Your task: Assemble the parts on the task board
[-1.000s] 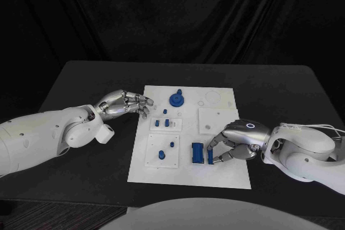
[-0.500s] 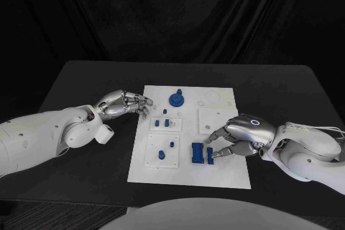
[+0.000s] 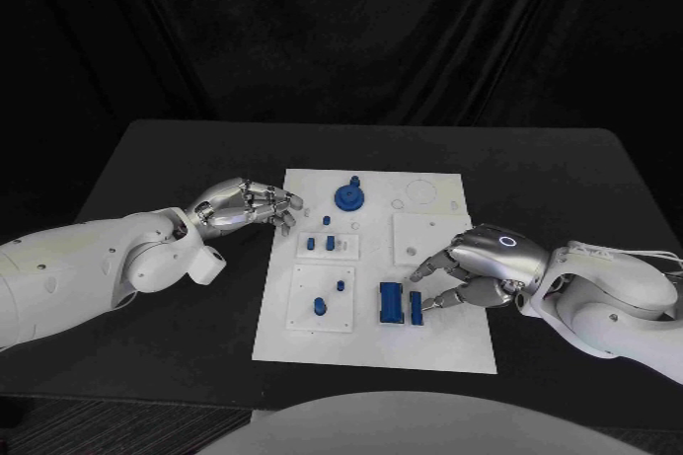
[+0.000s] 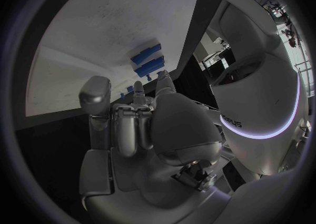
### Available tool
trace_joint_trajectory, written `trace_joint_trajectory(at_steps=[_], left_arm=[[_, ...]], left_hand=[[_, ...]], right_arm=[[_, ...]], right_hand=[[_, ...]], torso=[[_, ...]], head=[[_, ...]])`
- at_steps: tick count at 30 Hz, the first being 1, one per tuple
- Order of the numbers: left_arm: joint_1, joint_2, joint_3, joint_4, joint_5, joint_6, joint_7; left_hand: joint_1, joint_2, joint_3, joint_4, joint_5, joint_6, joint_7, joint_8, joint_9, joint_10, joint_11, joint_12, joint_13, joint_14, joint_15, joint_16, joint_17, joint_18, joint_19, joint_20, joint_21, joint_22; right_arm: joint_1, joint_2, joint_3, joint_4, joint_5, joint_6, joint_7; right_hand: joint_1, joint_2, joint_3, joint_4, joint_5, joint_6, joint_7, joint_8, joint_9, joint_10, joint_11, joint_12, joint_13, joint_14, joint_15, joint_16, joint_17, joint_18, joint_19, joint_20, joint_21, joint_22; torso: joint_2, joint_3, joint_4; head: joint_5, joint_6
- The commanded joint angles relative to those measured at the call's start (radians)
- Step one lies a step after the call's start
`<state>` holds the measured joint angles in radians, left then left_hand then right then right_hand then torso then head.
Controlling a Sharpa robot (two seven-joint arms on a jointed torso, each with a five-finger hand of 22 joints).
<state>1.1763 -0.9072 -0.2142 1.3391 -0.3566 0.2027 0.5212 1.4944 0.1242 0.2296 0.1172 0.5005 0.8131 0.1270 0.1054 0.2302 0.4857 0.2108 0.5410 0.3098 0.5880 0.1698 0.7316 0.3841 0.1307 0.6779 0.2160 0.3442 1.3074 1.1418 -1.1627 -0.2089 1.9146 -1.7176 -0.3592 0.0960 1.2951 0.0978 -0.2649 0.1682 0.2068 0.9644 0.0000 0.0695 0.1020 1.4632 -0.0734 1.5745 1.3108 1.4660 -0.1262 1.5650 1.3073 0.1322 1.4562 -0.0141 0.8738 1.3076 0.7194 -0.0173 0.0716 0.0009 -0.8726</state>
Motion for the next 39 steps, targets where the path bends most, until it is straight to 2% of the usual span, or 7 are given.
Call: trace_joint_trajectory(at_steps=[1,7,22,32,34,37,39], left_arm=[[-0.001,0.002,0.001,0.001,0.008,0.012,0.015],[-0.001,0.002,0.001,0.001,0.008,0.013,0.015],[-0.002,0.001,0.001,0.001,0.008,0.012,0.015],[-0.002,0.001,0.001,0.001,0.008,0.012,0.014],[-0.002,0.001,0.001,0.002,0.008,0.012,0.014],[-0.002,0.000,0.001,0.002,0.008,0.012,0.014],[-0.002,0.000,0.001,0.003,0.008,0.012,0.015]], left_hand=[[-0.010,0.002,0.006,-0.001,0.003,-0.005,0.004,0.006,-0.001,0.001,0.005,0.005,-0.002,-0.007,0.001,0.005,-0.001,-0.006,-0.006,0.002,0.005,0.026],[-0.010,0.002,0.006,-0.001,0.003,-0.005,0.004,0.006,-0.001,0.001,0.005,0.005,-0.002,-0.007,0.001,0.005,-0.001,-0.006,-0.006,0.002,0.005,0.026],[-0.012,0.002,0.010,-0.002,0.004,-0.005,0.004,0.007,-0.002,0.001,0.006,0.005,-0.003,-0.007,0.001,0.005,-0.001,-0.006,-0.006,0.002,0.006,0.027],[-0.012,0.002,0.010,-0.002,0.004,-0.005,0.004,0.007,-0.002,0.001,0.006,0.005,-0.003,-0.007,0.001,0.005,-0.001,-0.006,-0.006,0.002,0.006,0.027],[-0.012,0.002,0.010,-0.002,0.004,-0.005,0.004,0.007,-0.002,0.001,0.006,0.005,-0.003,-0.007,0.001,0.005,-0.001,-0.006,-0.006,0.002,0.006,0.027],[-0.012,0.002,0.010,-0.002,0.004,-0.005,0.004,0.007,-0.002,0.001,0.006,0.005,-0.003,-0.007,0.001,0.005,-0.001,-0.006,-0.006,0.002,0.006,0.027],[-0.012,0.002,0.010,-0.002,0.004,-0.005,0.004,0.007,-0.002,0.001,0.006,0.005,-0.003,-0.007,0.001,0.005,-0.001,-0.006,-0.006,0.002,0.006,0.027]], right_arm=[[-0.003,0.000,0.000,0.000,-0.015,0.038,-0.031],[-0.004,0.006,0.000,-0.004,-0.016,0.064,-0.039],[-0.038,0.016,0.000,-0.012,-0.016,0.116,-0.070],[-0.043,0.017,0.000,-0.015,-0.016,0.142,-0.091],[-0.043,0.018,0.000,-0.016,-0.016,0.143,-0.096],[-0.043,0.018,0.000,-0.019,-0.016,0.145,-0.107],[-0.043,0.018,0.000,-0.021,-0.016,0.143,-0.111]], right_hand=[[0.002,-0.002,-0.002,0.004,-0.007,0.007,0.001,-0.002,-0.002,0.108,-0.006,-0.004,0.260,0.099,-0.009,-0.001,0.235,-0.016,-0.002,-0.005,-0.006,0.108],[0.002,-0.002,-0.002,0.005,-0.011,0.007,0.001,-0.002,-0.003,0.108,-0.005,-0.004,0.260,0.099,-0.008,-0.001,0.235,-0.016,-0.002,-0.005,-0.005,0.108],[-0.002,-0.001,-0.004,0.010,-0.021,0.012,0.002,0.000,-0.006,0.108,-0.005,-0.004,0.260,0.099,-0.008,-0.002,0.234,-0.016,-0.002,-0.005,-0.007,0.108],[-0.008,0.000,-0.006,0.016,-0.029,0.016,0.003,0.001,-0.008,0.108,-0.004,-0.004,0.260,0.099,-0.007,-0.002,0.233,-0.015,-0.002,-0.005,-0.010,0.107],[-0.009,-0.001,-0.007,0.018,-0.031,0.016,0.005,0.000,-0.009,0.108,-0.003,-0.004,0.260,0.099,-0.007,-0.002,0.231,-0.015,-0.003,-0.005,-0.013,0.107],[-0.012,-0.002,-0.008,0.024,-0.031,-0.020,0.023,-0.009,-0.024,0.108,0.009,-0.004,0.260,0.098,0.002,-0.003,0.229,-0.015,-0.004,0.001,-0.021,0.105],[-0.013,-0.003,-0.008,0.026,-0.029,-0.038,0.029,-0.008,-0.031,0.108,0.014,-0.004,0.260,0.098,0.008,-0.003,0.228,-0.015,-0.004,0.005,-0.025,0.104]], torso=[[-0.001,-0.0007,0.0016],[0.000,-0.0005,0.0016],[-0.002,-0.0003,0.0001],[-0.003,-0.0004,0.0003],[-0.002,-0.0003,-0.0003],[-0.002,-0.0007,-0.0002],[-0.002,-0.0005,0.0000]], head=[[-0.001,0.000],[-0.003,0.000],[-0.001,0.000],[-0.002,0.000],[-0.002,0.000],[-0.002,0.000],[-0.002,0.000]])
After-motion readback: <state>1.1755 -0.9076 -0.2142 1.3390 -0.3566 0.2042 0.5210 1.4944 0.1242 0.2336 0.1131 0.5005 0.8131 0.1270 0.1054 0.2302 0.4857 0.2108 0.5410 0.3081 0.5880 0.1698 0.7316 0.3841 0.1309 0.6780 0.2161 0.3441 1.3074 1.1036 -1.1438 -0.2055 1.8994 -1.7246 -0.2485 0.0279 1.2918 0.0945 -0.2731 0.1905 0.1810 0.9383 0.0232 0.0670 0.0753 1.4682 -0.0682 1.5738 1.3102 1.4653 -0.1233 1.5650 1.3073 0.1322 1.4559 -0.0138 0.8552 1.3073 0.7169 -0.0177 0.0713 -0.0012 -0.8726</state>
